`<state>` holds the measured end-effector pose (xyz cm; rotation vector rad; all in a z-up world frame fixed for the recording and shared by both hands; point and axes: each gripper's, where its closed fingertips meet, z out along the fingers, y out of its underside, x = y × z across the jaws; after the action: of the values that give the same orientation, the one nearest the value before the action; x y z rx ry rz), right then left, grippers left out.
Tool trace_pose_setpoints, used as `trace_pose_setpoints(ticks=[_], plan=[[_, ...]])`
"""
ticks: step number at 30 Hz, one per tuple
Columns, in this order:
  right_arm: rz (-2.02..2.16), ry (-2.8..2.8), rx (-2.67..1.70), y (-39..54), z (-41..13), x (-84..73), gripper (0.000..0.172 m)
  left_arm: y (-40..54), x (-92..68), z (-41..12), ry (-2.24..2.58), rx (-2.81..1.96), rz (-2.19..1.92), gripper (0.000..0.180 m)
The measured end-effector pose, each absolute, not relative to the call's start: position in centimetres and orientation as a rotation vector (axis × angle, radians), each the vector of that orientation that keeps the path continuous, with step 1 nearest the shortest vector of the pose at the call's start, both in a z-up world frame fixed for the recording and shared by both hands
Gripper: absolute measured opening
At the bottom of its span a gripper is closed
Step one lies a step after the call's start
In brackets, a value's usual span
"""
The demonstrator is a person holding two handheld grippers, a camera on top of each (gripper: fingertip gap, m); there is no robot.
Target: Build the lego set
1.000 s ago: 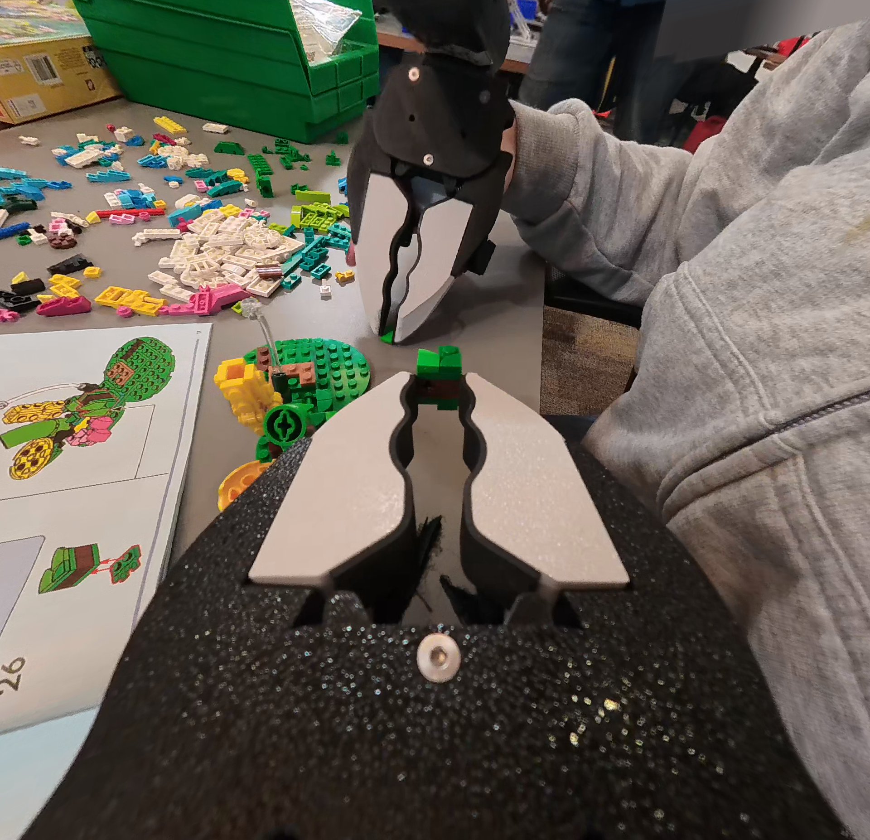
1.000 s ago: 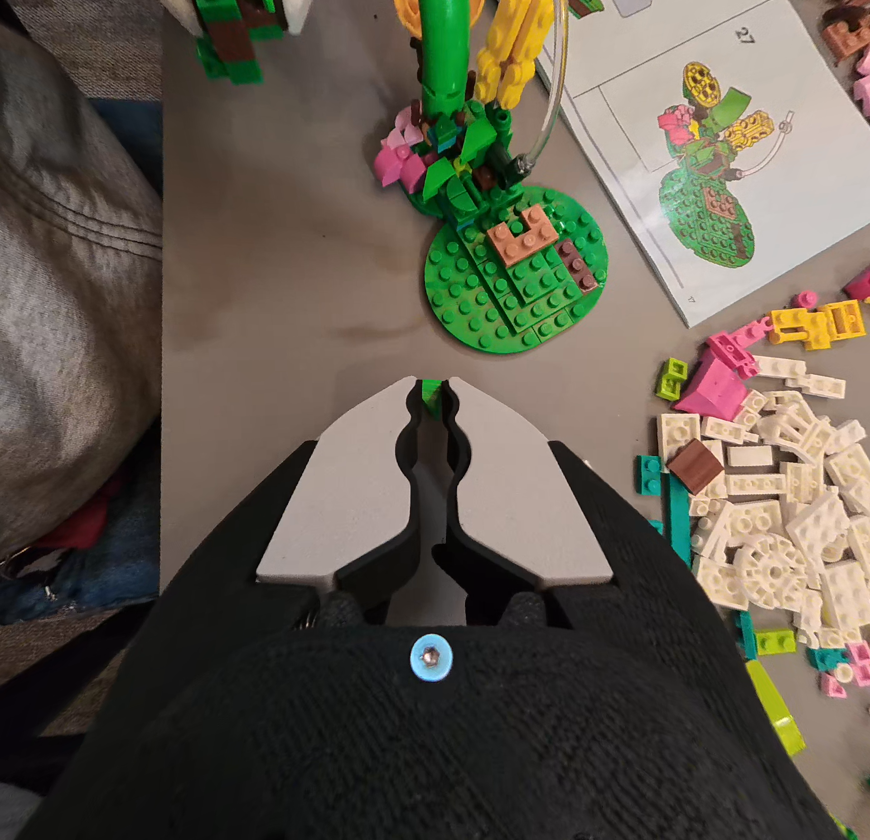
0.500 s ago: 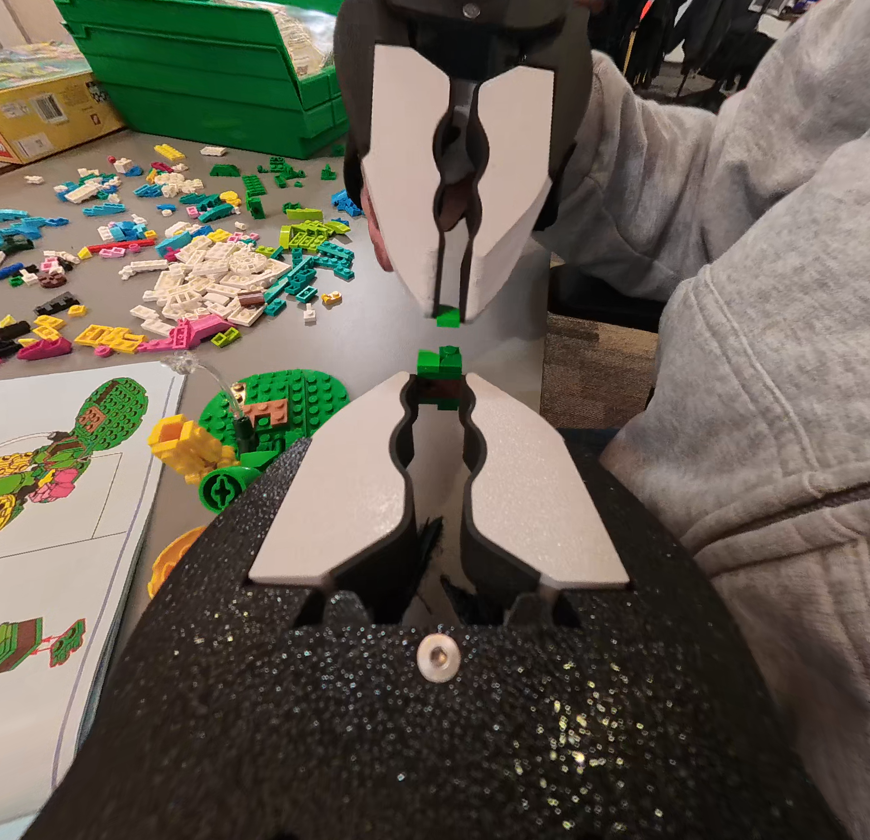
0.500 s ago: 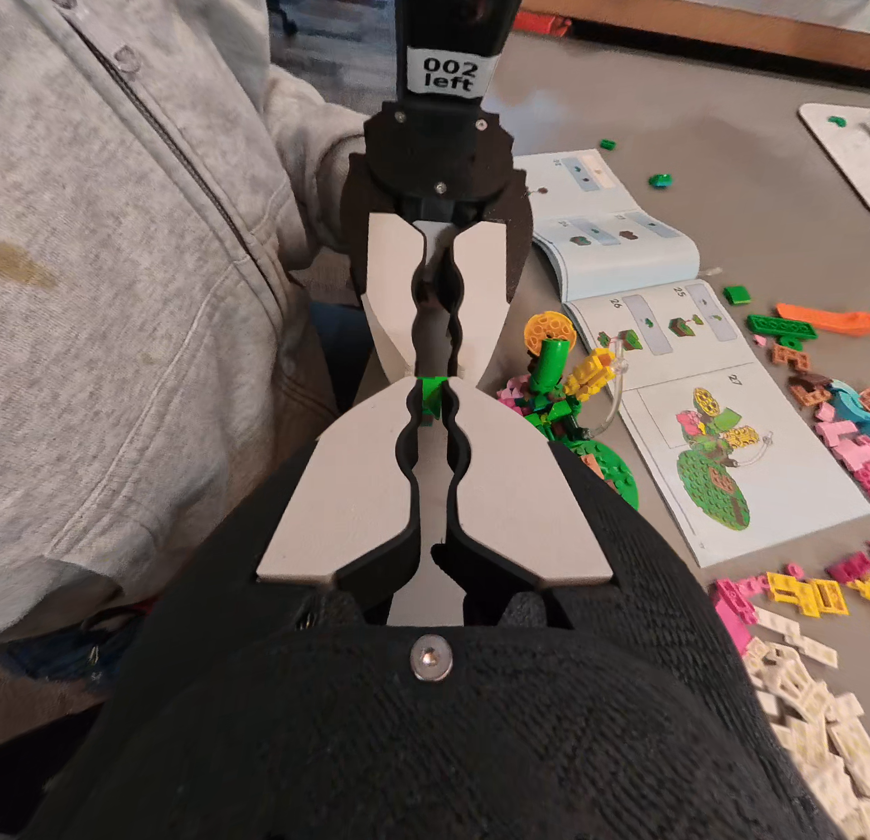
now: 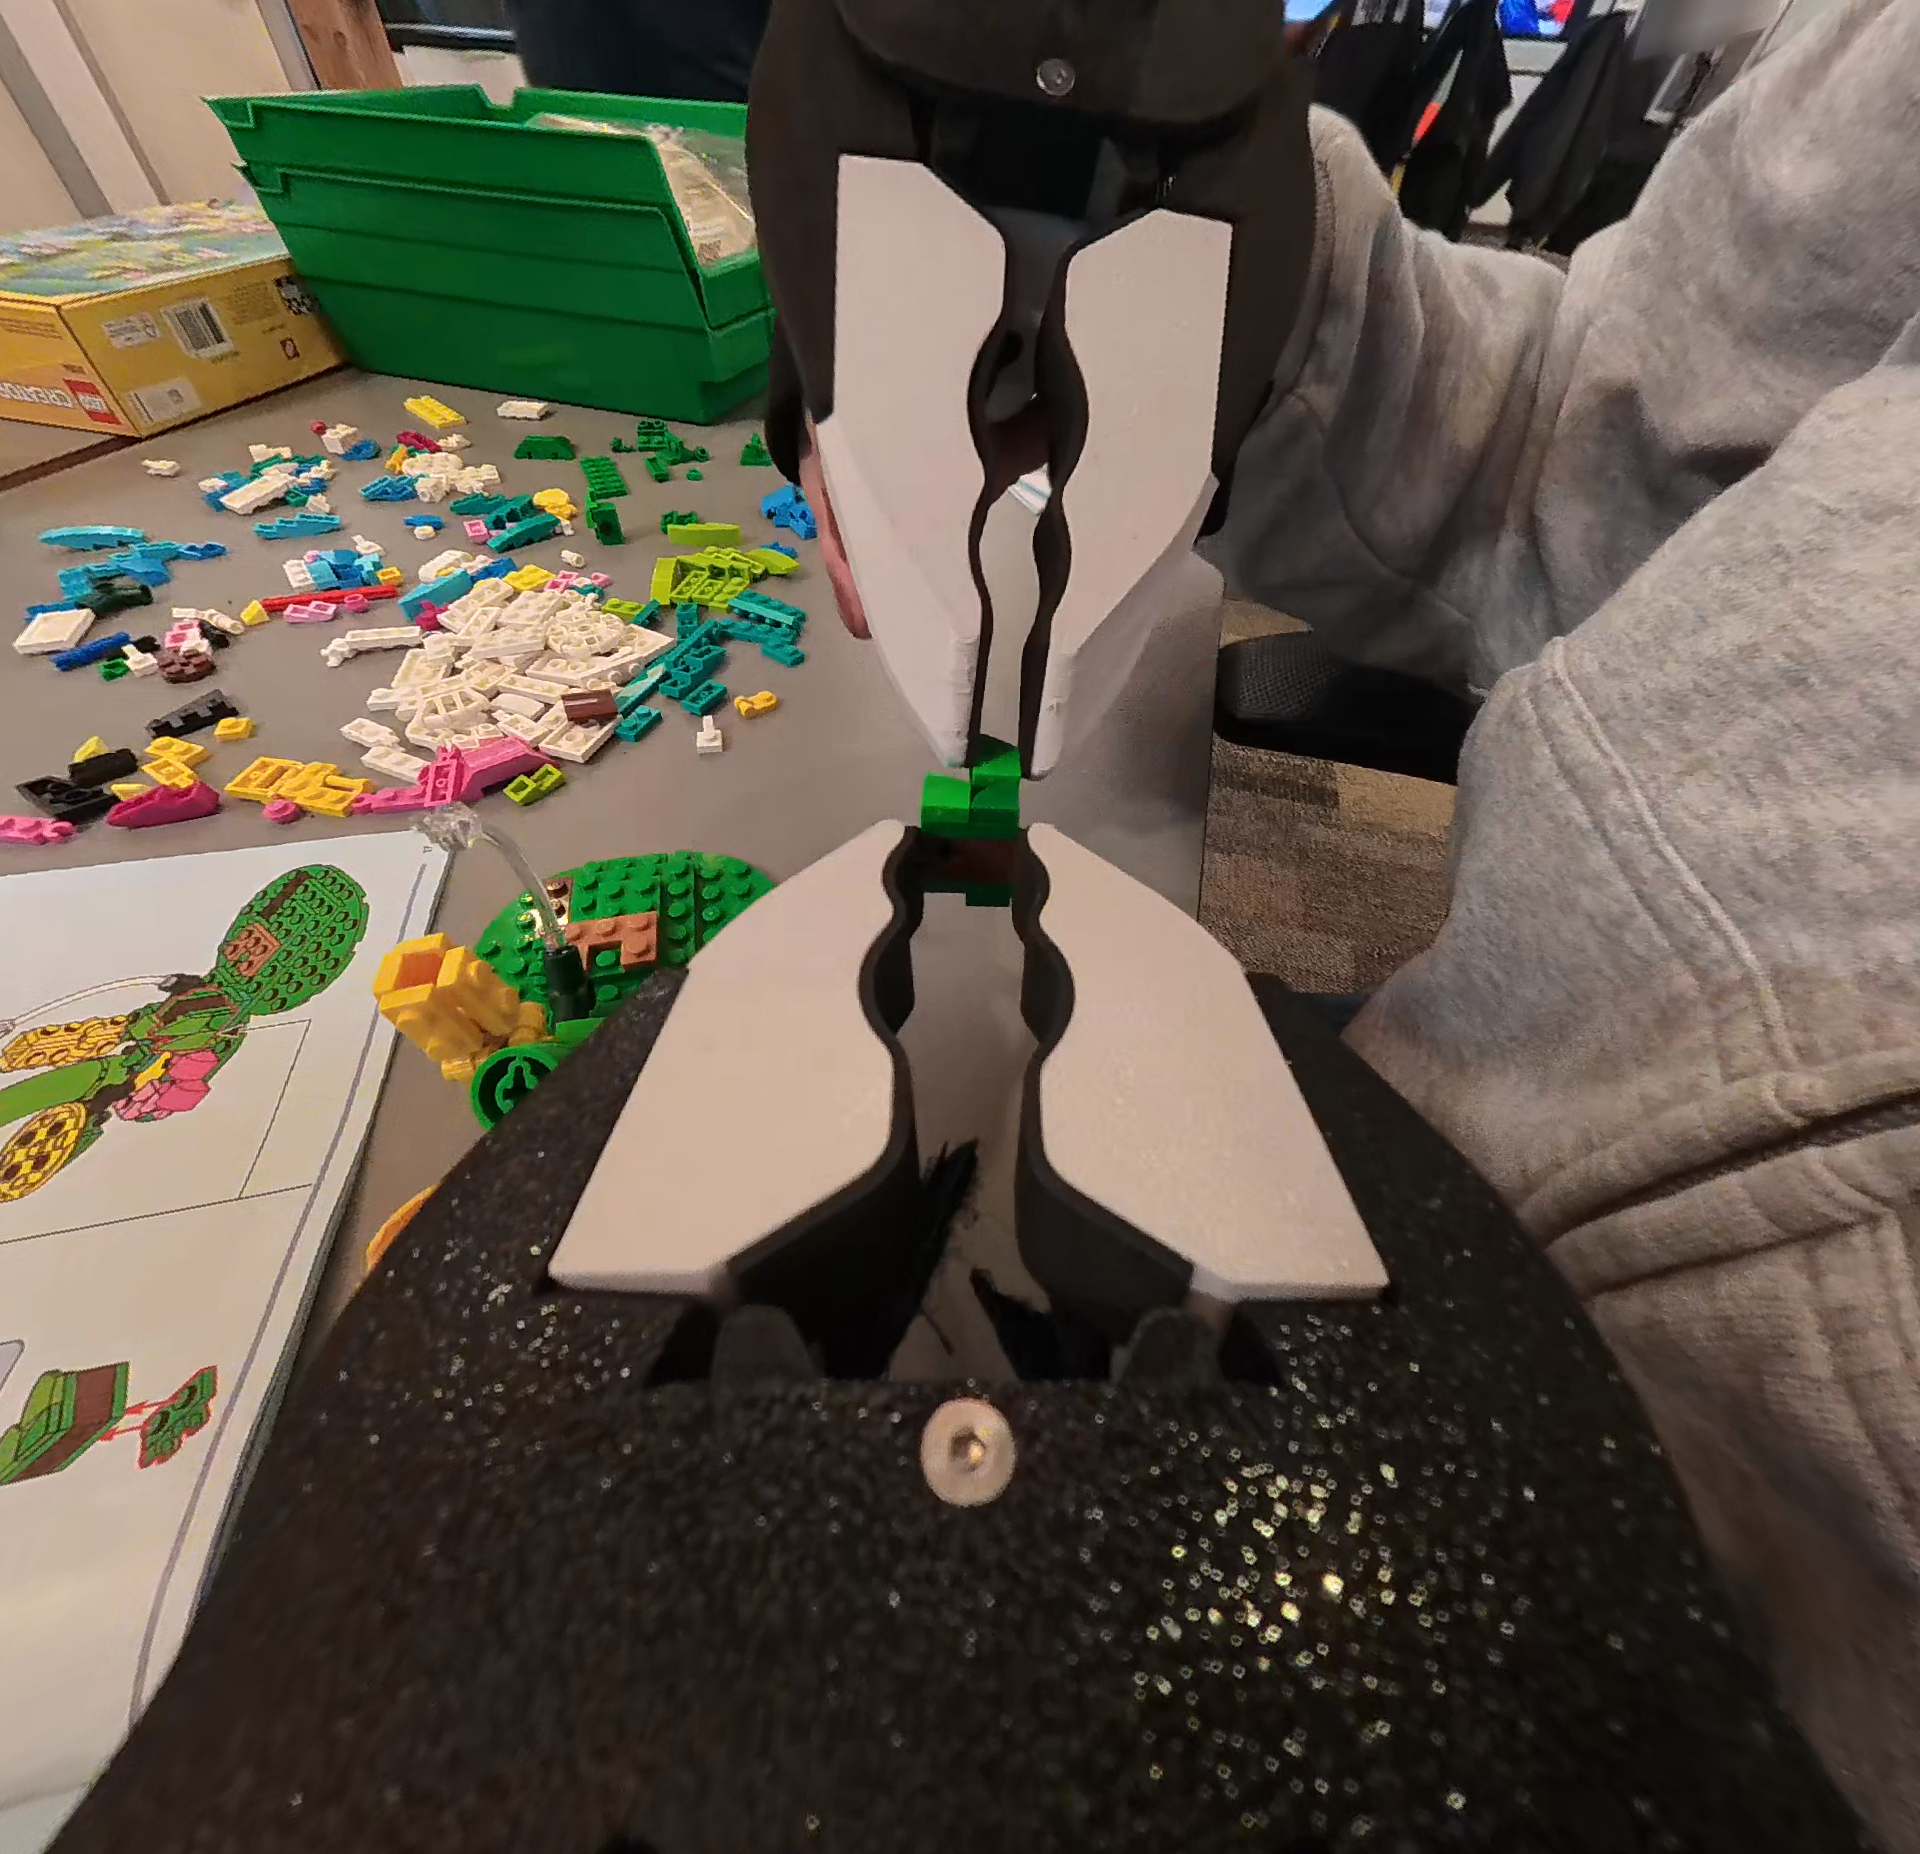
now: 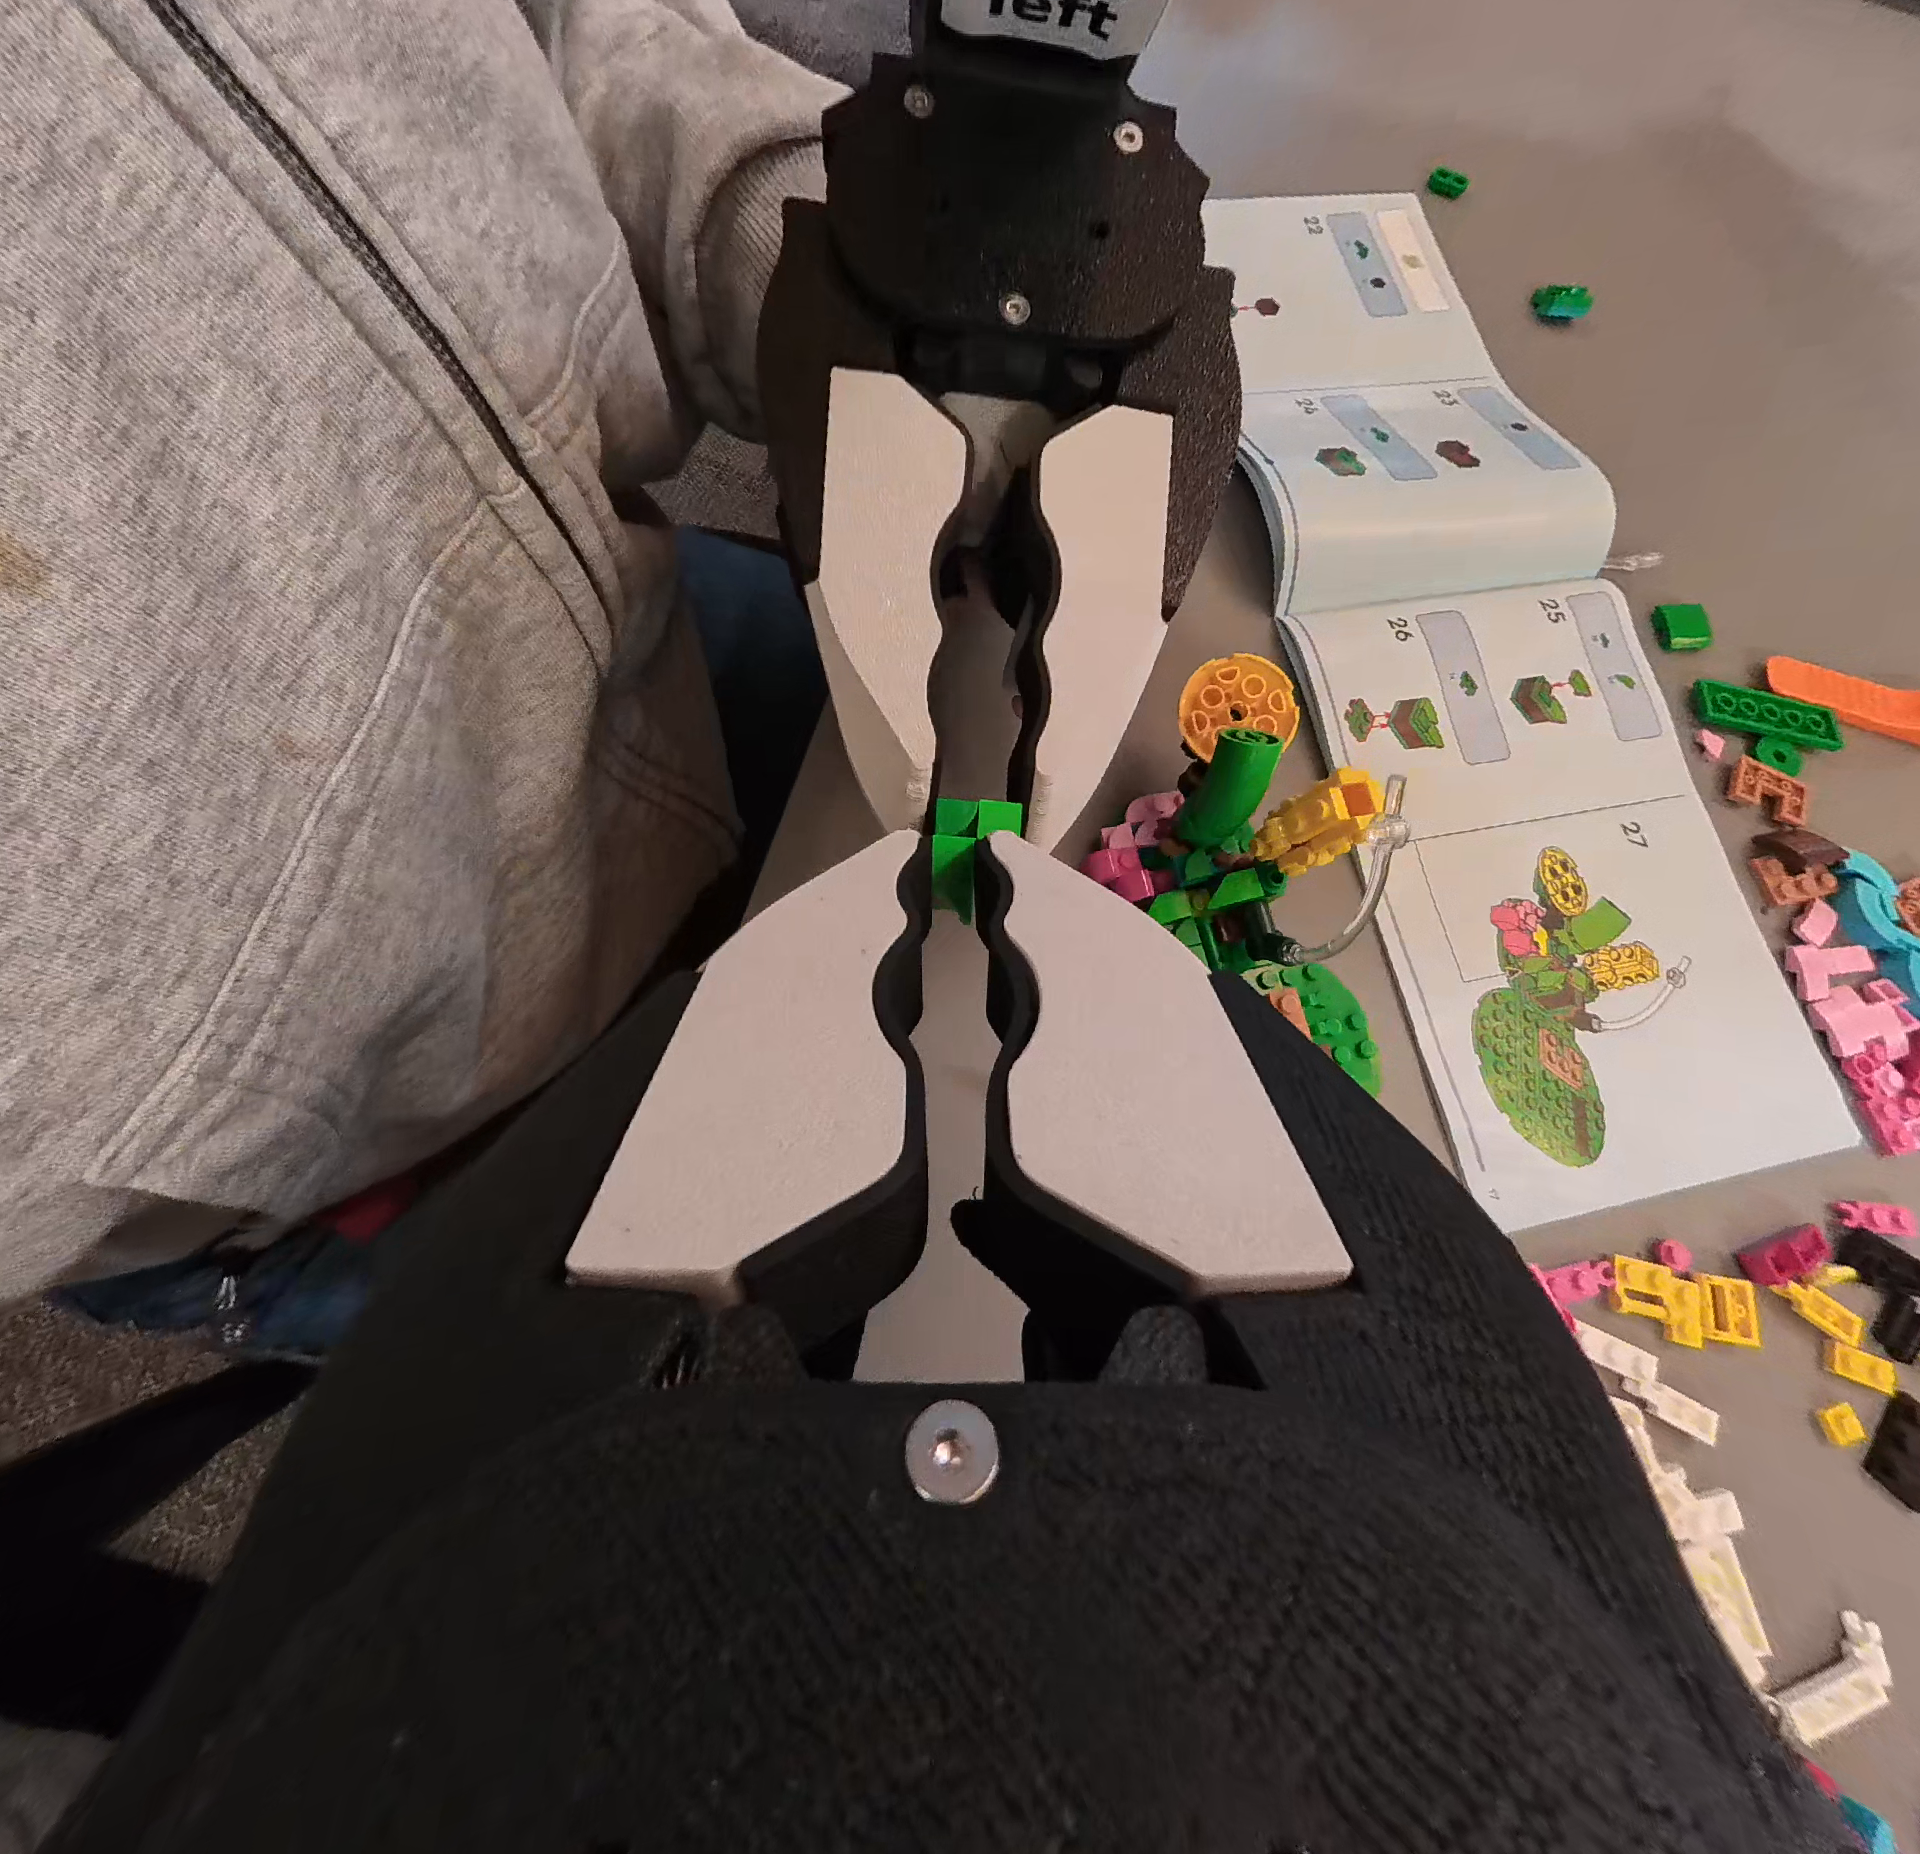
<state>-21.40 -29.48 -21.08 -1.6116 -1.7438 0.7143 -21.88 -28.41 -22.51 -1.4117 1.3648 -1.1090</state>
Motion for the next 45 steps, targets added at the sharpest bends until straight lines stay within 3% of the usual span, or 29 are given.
trace_pose_setpoints(ticks=[45], plan=[[0.757, -1.694, -1.616, -28.7, -19.2, -21.9, 0.006, -28.1, -22.4, -20.2, 1.190, -1.351, -1.249, 0.016]])
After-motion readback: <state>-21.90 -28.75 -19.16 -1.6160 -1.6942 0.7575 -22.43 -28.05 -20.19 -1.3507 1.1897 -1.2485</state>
